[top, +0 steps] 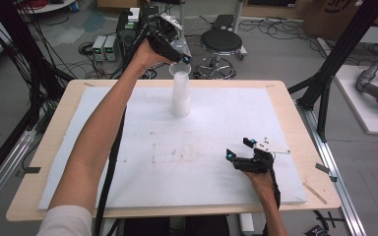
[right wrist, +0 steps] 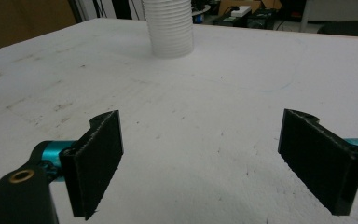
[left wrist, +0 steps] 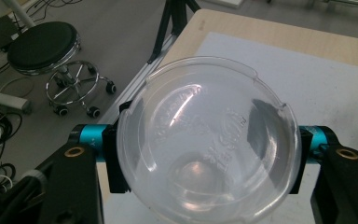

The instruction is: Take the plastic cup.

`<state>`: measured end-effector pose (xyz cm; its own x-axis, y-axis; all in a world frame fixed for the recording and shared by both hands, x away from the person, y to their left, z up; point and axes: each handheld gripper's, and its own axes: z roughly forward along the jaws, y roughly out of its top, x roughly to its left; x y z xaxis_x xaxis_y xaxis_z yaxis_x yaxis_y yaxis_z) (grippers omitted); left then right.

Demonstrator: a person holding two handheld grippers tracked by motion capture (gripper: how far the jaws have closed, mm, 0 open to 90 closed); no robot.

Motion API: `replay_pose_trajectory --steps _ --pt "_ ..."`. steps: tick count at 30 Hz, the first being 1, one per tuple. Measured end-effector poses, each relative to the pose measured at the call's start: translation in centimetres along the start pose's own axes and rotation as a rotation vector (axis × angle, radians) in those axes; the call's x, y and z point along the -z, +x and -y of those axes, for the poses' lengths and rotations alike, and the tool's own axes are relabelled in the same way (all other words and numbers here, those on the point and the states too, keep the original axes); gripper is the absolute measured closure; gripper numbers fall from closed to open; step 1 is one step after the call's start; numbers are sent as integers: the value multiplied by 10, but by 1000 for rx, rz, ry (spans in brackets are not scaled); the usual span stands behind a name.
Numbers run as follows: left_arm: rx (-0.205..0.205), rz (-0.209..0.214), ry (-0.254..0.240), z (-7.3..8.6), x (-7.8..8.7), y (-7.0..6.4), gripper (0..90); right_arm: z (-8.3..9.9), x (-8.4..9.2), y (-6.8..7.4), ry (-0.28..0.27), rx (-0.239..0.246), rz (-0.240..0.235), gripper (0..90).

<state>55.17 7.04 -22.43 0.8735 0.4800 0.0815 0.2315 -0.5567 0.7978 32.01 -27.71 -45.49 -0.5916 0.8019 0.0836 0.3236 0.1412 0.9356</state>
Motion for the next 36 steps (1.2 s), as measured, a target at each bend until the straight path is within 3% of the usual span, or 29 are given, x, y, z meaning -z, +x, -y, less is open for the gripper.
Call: replay_pose_trajectory --steps 7,11,16,18,25,31,36 --pt "-2 3 -8 4 4 -1 371 0 0 1 -3 -2 3 138" --pt "10 27 -58 11 12 -6 367 0 1 1 0 1 3 139" --pt "-26 53 -102 24 36 -27 366 0 0 2 -2 5 4 138" --pt "-22 67 -131 30 44 -34 370 0 0 2 -5 7 6 139" --pt "-63 119 -171 59 74 -62 374 0 1 1 -7 4 8 139" --pt "-62 168 -243 93 90 -84 374 0 1 1 -6 6 5 139" --pt "-87 176 -283 119 96 -105 376 0 0 1 -2 2 3 139"
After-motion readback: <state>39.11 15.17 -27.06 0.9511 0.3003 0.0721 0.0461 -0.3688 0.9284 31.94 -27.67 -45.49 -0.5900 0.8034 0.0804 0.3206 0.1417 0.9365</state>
